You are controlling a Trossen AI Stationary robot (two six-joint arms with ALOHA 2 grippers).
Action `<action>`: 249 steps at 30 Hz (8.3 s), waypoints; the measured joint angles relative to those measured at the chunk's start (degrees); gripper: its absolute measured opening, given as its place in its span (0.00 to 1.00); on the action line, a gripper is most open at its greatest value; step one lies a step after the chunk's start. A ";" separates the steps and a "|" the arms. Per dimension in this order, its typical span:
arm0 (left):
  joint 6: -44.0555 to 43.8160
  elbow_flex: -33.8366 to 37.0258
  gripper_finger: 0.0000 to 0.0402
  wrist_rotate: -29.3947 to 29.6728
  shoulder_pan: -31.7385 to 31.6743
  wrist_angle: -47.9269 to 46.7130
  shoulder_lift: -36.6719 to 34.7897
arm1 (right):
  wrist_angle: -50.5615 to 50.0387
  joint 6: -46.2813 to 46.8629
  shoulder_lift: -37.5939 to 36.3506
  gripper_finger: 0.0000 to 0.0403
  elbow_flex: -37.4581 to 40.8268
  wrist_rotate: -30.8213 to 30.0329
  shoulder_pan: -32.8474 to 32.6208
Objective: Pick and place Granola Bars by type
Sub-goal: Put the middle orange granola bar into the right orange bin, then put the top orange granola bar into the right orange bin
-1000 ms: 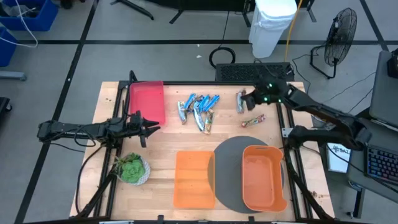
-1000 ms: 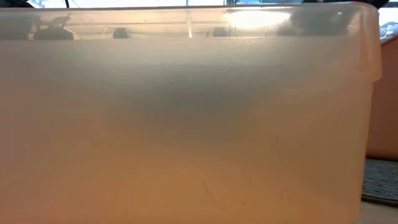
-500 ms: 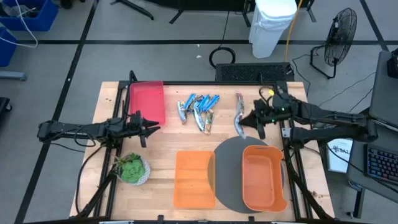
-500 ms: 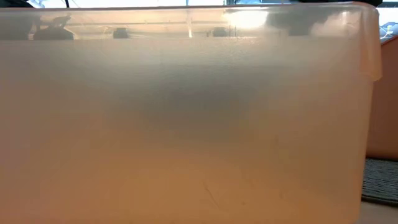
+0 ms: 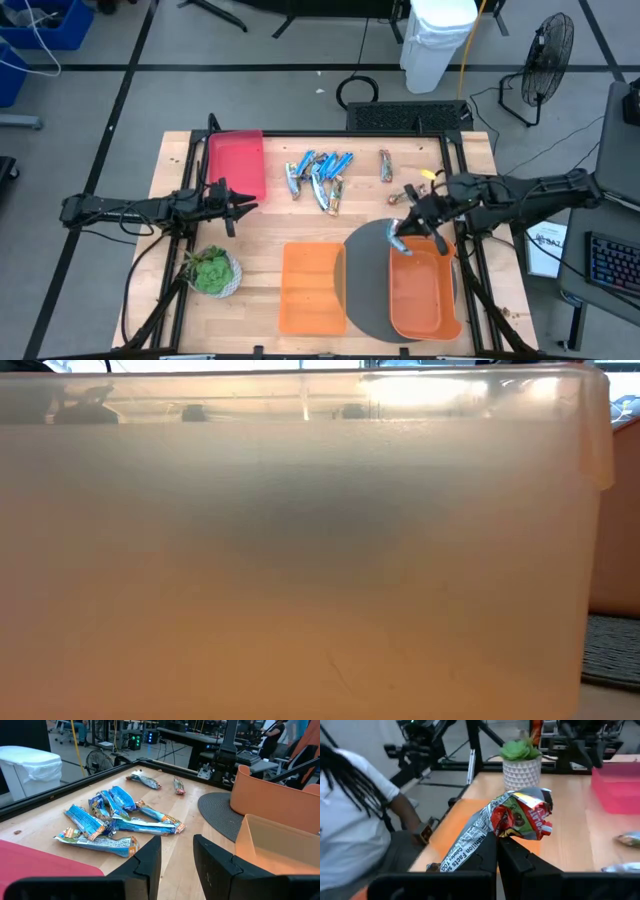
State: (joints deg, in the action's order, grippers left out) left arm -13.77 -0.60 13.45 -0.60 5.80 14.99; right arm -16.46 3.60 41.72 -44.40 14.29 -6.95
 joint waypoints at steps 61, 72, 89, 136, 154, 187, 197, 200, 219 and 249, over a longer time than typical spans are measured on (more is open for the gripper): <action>0.01 -0.01 0.29 0.00 -0.01 0.39 -0.01 | -27.17 61.31 22.69 0.00 -10.23 -24.74 -27.88; 0.01 -0.02 0.29 0.00 -0.02 0.39 -0.01 | -33.22 74.62 30.36 0.00 -10.54 -23.26 -28.91; 0.01 -0.02 0.29 0.00 0.00 0.39 0.00 | -33.04 75.38 31.75 0.02 -10.54 -24.85 -28.73; 0.00 0.00 0.29 0.00 -0.02 0.39 -0.01 | -13.74 1.56 14.54 0.24 -10.47 -72.80 -22.37; 0.01 -0.01 0.29 0.00 -0.02 0.39 -0.01 | -13.32 0.96 11.31 0.24 -10.43 -45.30 22.88; 0.01 0.00 0.29 0.00 -0.02 0.39 0.01 | -24.82 14.36 54.58 0.58 -23.68 -26.08 42.32; 0.01 0.00 0.29 0.00 -0.02 0.39 -0.01 | -24.77 15.49 60.18 0.58 -23.68 -26.01 42.94; 0.01 0.00 0.29 0.00 -0.02 0.39 0.01 | -24.64 16.06 60.69 0.57 -23.68 -26.06 42.96; 0.01 -0.01 0.29 0.00 -0.02 0.39 -0.01 | -27.16 18.25 60.97 0.49 -23.63 -26.45 43.00; 0.01 0.00 0.29 0.00 -0.02 0.39 0.01 | -27.97 16.08 60.97 0.08 -20.66 -26.00 42.87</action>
State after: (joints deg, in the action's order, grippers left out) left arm -13.76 -0.61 13.45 -0.62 6.20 15.00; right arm -44.42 19.68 102.69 -65.06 -11.72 35.92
